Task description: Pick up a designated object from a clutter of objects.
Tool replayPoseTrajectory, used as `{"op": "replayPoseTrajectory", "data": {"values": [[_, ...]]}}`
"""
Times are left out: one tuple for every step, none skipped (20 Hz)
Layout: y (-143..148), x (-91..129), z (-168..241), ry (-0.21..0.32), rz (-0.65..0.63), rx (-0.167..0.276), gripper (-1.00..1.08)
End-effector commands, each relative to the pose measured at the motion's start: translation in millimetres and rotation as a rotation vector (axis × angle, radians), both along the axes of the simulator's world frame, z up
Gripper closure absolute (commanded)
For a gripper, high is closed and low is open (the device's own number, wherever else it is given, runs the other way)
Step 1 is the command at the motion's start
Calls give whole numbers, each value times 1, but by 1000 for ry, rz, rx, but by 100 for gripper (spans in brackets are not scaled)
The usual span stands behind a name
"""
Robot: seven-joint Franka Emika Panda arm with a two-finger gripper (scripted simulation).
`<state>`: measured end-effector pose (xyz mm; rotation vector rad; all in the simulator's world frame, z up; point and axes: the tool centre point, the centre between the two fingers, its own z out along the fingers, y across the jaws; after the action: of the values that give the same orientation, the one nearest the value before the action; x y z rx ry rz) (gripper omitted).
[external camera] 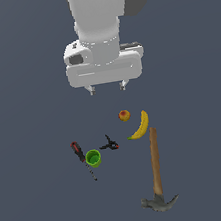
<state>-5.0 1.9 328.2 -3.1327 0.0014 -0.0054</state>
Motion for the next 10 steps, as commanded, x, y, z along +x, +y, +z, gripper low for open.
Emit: {"op": "replayPoseTrajectory", "data": {"values": [[0,0,0,0,0,0,-92],[-1,0,0,0,0,0,-92],[-1,0,0,0,1,-1,-92],[-3,0,-1,1,3,-3,-92],[-5,0,-2,2,5,-5,-92],[-8,0,-2,3,7,-8,-92],[-12,-1,-4,4,10,-11,-92],[-15,-1,-4,5,13,-14,-92],[-17,-1,-5,6,16,-16,-92],[-19,-1,-5,7,18,-18,-92]]}}
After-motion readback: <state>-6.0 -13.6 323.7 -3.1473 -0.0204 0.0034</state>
